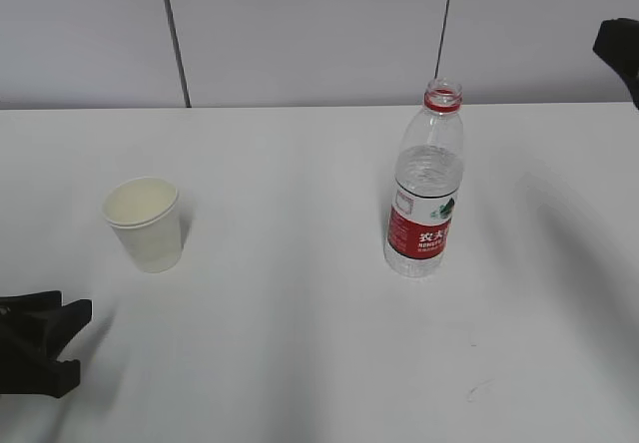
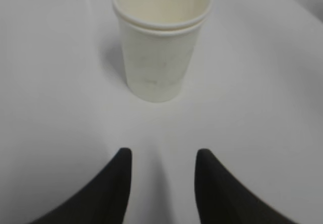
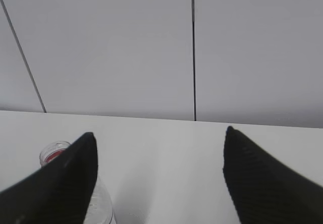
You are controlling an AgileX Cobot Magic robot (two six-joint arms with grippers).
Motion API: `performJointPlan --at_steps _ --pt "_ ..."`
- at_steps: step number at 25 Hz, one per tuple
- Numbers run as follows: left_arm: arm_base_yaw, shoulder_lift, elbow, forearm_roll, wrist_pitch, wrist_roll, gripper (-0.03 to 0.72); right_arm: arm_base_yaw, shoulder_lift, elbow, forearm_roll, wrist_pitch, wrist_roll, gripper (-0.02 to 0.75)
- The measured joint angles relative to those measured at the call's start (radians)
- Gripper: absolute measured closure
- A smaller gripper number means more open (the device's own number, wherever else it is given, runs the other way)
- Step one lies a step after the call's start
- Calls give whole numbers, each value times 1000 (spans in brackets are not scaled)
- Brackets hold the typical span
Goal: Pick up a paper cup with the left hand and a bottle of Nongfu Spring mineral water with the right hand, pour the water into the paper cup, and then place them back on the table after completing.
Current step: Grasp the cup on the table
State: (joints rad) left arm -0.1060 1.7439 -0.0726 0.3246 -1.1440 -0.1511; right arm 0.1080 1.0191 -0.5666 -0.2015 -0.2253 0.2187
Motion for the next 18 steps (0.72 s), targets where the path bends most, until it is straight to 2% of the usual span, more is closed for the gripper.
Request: performJointPlan --at_steps 3,8,11,18 --pt "0 4 -28 1 0 0 351 0 0 0 0 -18 0 166" --pt "0 47 -111 12 0 0 103 0 0 0 0 -45 0 166" --pt "0 86 -163 20 0 0 66 0 0 0 0 -45 0 166" --pt "0 189 -276 64 0 -5 61 0 0 0 0 -47 0 166"
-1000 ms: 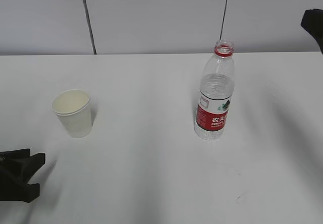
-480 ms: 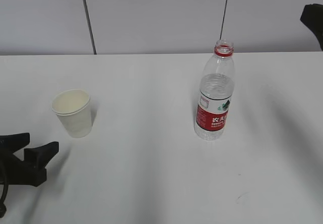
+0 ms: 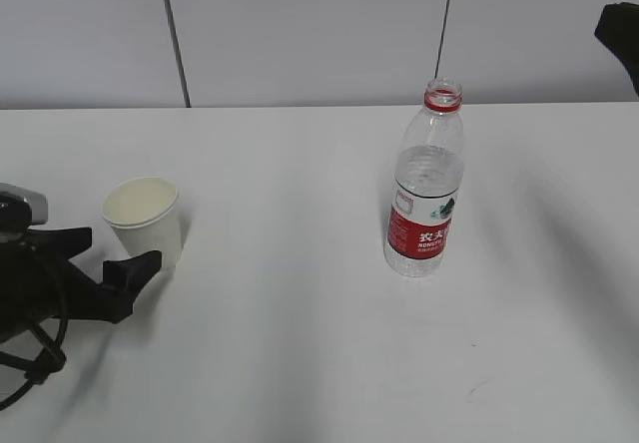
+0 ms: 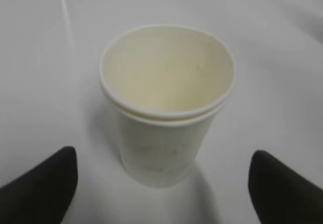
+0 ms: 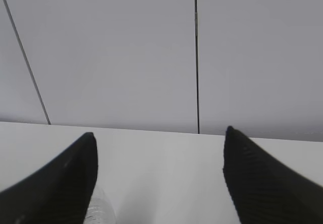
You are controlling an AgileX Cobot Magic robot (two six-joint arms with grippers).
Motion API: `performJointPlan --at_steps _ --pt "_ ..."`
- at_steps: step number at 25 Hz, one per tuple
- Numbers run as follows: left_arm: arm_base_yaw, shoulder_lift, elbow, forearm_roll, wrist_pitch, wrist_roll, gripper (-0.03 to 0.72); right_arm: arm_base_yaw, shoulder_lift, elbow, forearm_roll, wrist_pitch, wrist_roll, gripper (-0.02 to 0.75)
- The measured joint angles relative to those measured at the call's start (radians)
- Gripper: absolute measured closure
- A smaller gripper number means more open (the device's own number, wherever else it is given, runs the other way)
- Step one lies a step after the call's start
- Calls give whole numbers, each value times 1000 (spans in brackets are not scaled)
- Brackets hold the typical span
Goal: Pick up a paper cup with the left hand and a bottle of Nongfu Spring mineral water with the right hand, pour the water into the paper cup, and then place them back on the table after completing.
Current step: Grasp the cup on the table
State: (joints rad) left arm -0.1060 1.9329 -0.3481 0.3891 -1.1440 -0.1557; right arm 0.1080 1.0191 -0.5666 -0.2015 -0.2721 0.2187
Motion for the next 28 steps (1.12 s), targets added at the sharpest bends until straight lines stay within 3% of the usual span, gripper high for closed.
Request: performJointPlan --at_steps 12,20,28 --pt "0 163 -172 18 0 -23 83 0 0 0 0 -32 0 166" --pt "-29 177 -220 18 0 -35 99 0 0 0 0 -36 0 166" --pt "-56 182 -223 -21 1 -36 173 0 0 0 0 -36 0 166"
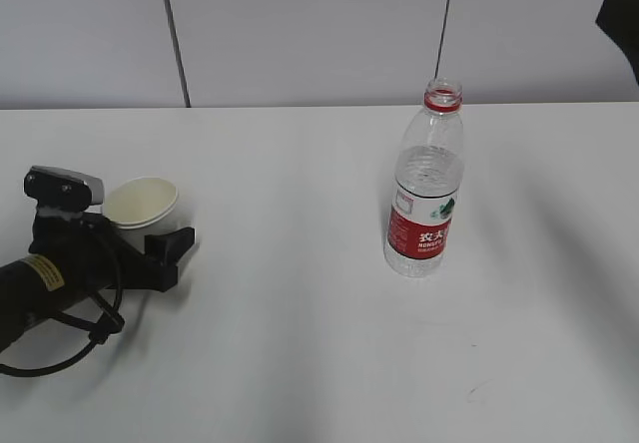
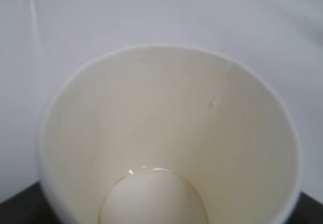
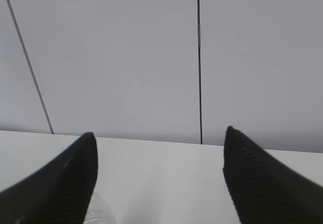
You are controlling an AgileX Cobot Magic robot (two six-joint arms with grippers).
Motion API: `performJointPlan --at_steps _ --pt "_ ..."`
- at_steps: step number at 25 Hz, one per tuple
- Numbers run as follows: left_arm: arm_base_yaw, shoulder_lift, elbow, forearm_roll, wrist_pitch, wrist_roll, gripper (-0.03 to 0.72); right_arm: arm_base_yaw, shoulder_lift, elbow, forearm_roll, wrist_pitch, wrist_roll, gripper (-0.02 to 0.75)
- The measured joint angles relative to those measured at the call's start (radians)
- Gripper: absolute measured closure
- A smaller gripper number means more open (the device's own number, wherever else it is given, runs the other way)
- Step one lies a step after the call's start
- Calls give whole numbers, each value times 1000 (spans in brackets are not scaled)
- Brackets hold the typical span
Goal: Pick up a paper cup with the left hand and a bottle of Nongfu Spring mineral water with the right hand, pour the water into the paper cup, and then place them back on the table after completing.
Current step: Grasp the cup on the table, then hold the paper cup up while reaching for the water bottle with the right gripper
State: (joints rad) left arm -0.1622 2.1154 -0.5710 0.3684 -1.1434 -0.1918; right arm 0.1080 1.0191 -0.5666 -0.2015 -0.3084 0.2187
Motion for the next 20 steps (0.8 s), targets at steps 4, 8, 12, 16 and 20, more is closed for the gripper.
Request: performJointPlan --at_steps 4,8,12,16,20 --pt "0 26 0 -21 0 -2 178 0 0 0 0 -4 0 166" --pt "0 36 0 -22 0 -3 182 0 0 0 0 -4 0 166" --pt "0 36 0 -23 0 -5 221 0 0 0 0 -4 0 166" --pt "0 36 0 -24 0 -5 253 0 0 0 0 -6 0 166" --pt "0 36 0 -25 0 -5 276 0 0 0 0 -6 0 166"
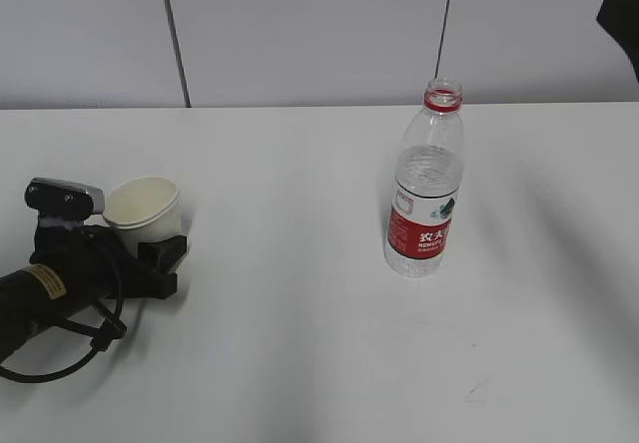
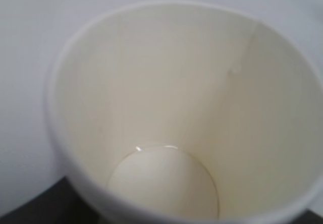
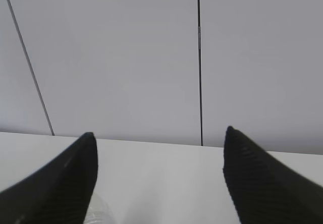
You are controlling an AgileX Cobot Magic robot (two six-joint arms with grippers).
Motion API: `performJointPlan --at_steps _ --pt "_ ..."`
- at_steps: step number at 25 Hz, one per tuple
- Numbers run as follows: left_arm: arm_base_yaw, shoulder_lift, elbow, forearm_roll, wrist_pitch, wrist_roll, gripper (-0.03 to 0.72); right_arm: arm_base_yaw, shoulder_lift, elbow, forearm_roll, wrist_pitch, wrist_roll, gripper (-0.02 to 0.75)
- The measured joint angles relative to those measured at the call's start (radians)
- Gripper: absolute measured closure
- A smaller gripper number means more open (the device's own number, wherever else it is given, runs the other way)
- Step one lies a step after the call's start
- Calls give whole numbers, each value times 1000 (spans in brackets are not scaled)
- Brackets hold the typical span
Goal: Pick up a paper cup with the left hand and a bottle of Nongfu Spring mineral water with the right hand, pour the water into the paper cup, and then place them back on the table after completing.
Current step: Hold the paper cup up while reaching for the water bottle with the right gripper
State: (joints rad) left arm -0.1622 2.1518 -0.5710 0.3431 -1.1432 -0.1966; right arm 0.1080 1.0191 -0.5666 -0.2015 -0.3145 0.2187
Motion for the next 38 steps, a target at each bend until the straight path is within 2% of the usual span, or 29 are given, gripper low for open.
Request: performJointPlan --at_steps 7,15,26,33,38 --pt "0 0 0 7 0 0 283 0 0 0 0 -2 0 166" --pt "0 0 0 80 0 0 283 0 61 0 -16 -7 -19 166" --pt "0 0 0 83 0 0 285 0 170 160 -67 -352 -26 166" --pt "0 0 0 83 0 0 285 0 301 177 -165 -441 -26 166" --pt "0 0 0 83 0 0 285 0 401 177 -180 -514 -26 166"
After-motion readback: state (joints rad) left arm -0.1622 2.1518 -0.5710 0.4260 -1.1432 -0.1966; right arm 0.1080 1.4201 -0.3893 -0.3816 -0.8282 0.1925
